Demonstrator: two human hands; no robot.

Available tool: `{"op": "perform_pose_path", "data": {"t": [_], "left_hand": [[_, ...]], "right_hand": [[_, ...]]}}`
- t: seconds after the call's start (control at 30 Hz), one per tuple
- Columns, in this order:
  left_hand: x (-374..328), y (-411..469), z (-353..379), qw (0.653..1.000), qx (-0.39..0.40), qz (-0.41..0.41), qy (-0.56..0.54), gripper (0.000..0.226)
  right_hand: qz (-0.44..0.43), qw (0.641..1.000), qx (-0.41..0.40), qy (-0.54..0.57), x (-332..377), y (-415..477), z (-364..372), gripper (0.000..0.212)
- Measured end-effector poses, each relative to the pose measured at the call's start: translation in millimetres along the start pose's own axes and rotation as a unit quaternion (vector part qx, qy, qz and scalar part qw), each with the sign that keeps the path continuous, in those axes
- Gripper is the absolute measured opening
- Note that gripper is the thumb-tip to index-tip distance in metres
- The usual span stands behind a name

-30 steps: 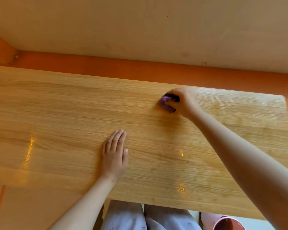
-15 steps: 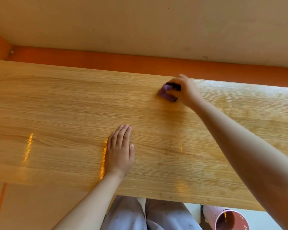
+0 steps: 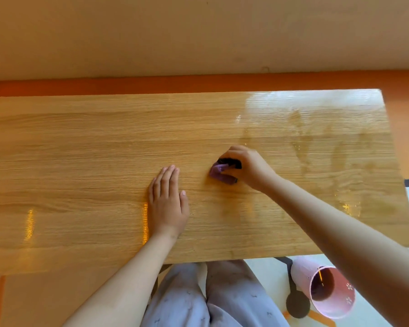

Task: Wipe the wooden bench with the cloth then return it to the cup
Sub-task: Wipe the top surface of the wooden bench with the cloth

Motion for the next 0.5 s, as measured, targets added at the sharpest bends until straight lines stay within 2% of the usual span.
{"op": "perform_pose_path", "data": {"t": [0.17, 0.27, 0.33, 0.5], "left_hand": [[-0.1, -1.0, 0.5, 1.0, -0.009, 0.002, -0.018, 0.055], [0.1, -1.0, 1.2, 1.0, -0.011, 0.008, -0.023, 0.055], [-0.4, 0.0, 1.8, 1.0, -0.013, 0.011, -0.024, 0.056], [1.7, -1.6, 3.8, 1.0, -0.016, 0.017, -0.021, 0.054]], "right_hand": [[-0.011, 0.996, 0.073, 0.042, 39.9, -75.3, 54.5, 0.023], [-0.014, 0.996, 0.08, 0.022, 44.0, -79.6, 55.3, 0.025], [0.006, 0.999, 0.044, 0.0, 37.1, -68.1, 42.8, 0.025], [0.128, 0.982, -0.139, 0.01, 9.8, -58.1, 15.2, 0.026]]}}
Point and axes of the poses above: each hand's wrist, its own y-axis towards the middle knuckle, its own z-axis out of the palm, x = y × z, the point moved 5 cm from there along y, towards the middle knuckle, and after that the axes turned 8 degrees about -z, right-handed, at the moved point
